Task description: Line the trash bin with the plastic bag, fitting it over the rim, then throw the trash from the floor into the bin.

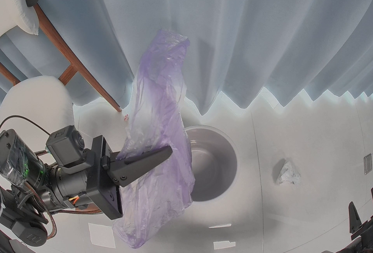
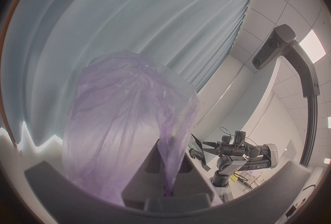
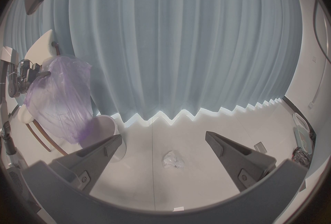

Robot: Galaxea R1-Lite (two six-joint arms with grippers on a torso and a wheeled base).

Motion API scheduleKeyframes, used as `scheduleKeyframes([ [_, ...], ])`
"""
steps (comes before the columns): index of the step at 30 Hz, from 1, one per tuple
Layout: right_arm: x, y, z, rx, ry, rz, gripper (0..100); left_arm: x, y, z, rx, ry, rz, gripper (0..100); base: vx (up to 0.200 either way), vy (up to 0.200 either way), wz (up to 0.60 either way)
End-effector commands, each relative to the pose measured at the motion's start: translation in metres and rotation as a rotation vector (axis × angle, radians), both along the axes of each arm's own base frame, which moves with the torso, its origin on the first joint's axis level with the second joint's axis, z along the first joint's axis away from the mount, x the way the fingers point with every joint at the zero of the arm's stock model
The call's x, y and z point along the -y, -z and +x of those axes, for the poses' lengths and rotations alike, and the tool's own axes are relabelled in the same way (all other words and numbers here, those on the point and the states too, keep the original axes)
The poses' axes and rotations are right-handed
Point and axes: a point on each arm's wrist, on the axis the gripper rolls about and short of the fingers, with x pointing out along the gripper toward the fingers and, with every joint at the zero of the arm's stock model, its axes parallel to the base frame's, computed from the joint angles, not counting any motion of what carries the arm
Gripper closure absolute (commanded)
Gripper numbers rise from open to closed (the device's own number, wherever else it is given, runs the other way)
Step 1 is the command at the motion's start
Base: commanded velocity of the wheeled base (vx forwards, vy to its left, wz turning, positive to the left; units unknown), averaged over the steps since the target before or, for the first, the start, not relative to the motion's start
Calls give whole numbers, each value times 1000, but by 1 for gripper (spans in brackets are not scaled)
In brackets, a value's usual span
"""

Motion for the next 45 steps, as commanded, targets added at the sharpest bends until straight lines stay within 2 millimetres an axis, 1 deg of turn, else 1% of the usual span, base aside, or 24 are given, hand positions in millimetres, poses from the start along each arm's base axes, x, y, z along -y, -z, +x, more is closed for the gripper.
scheduleKeyframes([
  [1,0,5,0,0,0,0,0,1,5,4,-22,-11,12,100,0,0,0],
  [5,0,5,0,0,0,1,0,2,9,7,-38,-15,23,100,0,0,0],
  [11,0,5,0,0,0,1,0,2,10,7,-45,-15,25,100,0,0,0],
  [29,0,5,0,0,0,1,0,-7,22,28,-85,-100,53,100,0,0,0],
  [32,0,5,0,0,0,1,0,-7,25,31,-93,-105,63,100,0,-200,0],
  [38,0,5,0,0,0,1,0,-7,26,31,-96,-107,65,100,0,-200,0],
  [45,0,5,0,0,0,1,0,-11,27,34,-102,-131,67,100,0,0,0],
])
